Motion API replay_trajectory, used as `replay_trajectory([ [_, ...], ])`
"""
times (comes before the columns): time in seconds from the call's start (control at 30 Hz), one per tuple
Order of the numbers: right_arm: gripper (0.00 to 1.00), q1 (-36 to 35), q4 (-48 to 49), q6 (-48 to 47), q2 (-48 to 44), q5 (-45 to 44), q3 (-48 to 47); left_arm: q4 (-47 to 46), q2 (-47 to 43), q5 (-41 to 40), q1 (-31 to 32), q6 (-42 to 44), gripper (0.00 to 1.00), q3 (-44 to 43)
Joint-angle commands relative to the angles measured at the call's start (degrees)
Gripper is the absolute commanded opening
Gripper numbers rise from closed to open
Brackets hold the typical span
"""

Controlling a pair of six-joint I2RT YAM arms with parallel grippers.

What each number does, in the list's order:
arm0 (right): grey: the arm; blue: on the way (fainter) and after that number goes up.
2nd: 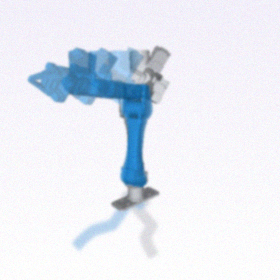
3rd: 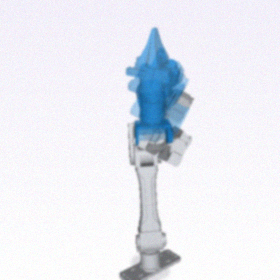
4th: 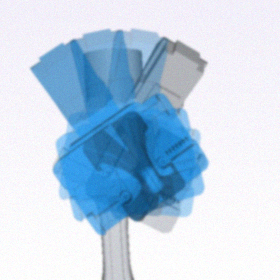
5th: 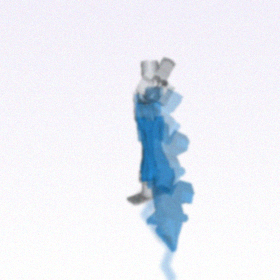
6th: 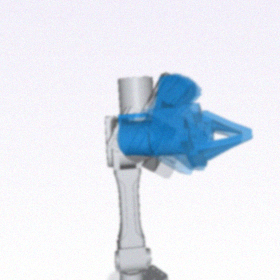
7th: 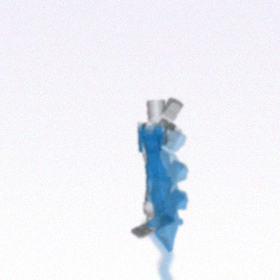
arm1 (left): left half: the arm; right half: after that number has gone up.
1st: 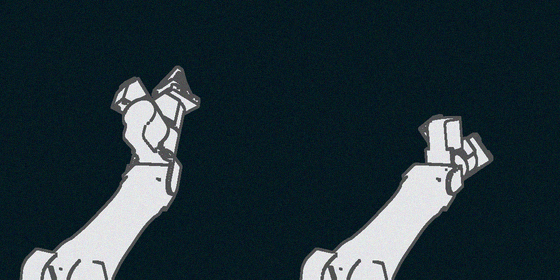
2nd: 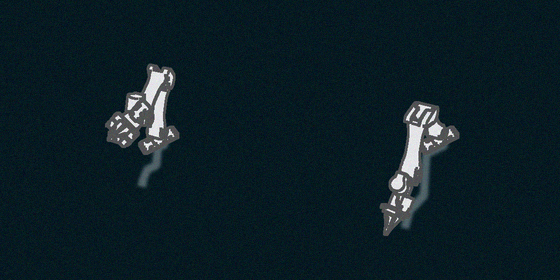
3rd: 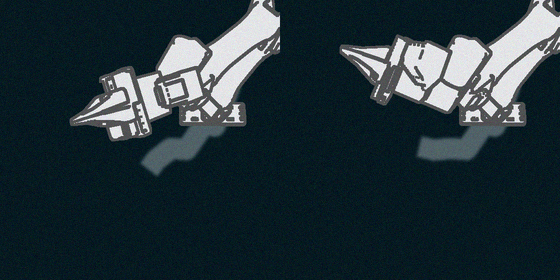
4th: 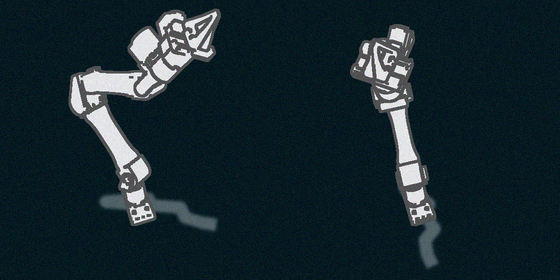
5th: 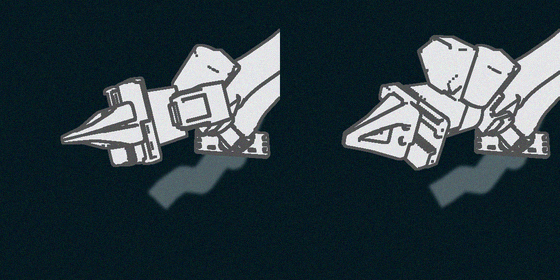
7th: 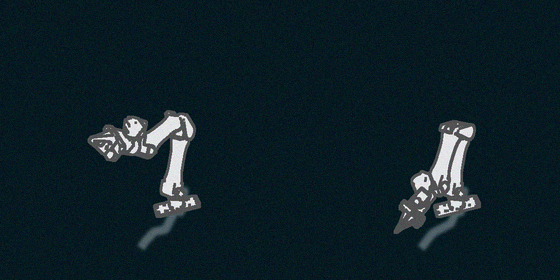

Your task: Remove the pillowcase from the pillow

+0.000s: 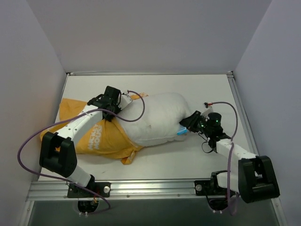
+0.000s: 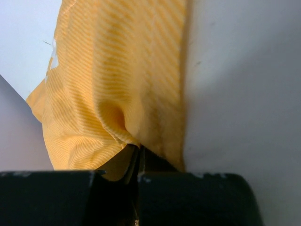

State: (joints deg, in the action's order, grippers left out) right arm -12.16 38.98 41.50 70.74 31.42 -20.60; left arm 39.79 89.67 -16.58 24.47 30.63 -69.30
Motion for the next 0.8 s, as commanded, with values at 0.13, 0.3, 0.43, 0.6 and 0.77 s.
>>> replay_trajectory([
  [0.13, 0.00, 33.31, -7.78, 4.64, -15.53, 6.97, -2.34, 3.28, -2.56, 9.20, -11.09, 0.56, 0.02, 0.04],
  [0.3, 0.00, 38.79, -5.94, 7.89, -18.09, 11.29, -0.41, 1.61, -3.36, 7.44, -18.92, 5.93, 0.06, -1.27],
  [0.43, 0.00, 37.31, -12.69, 3.34, -18.79, 9.99, -3.21, 5.72, -3.45, 13.57, -20.25, 5.58, 0.86, -8.98],
  [0.6, 0.00, 36.34, -18.06, 0.79, -20.91, 8.22, -6.29, 23.73, -6.43, 31.32, -21.04, 3.12, 0.94, -21.22],
  [0.77, 0.00, 34.14, -21.23, -0.71, -20.91, 5.68, -7.96, 33.83, -15.04, 31.55, -28.85, 6.27, 0.94, -21.76],
])
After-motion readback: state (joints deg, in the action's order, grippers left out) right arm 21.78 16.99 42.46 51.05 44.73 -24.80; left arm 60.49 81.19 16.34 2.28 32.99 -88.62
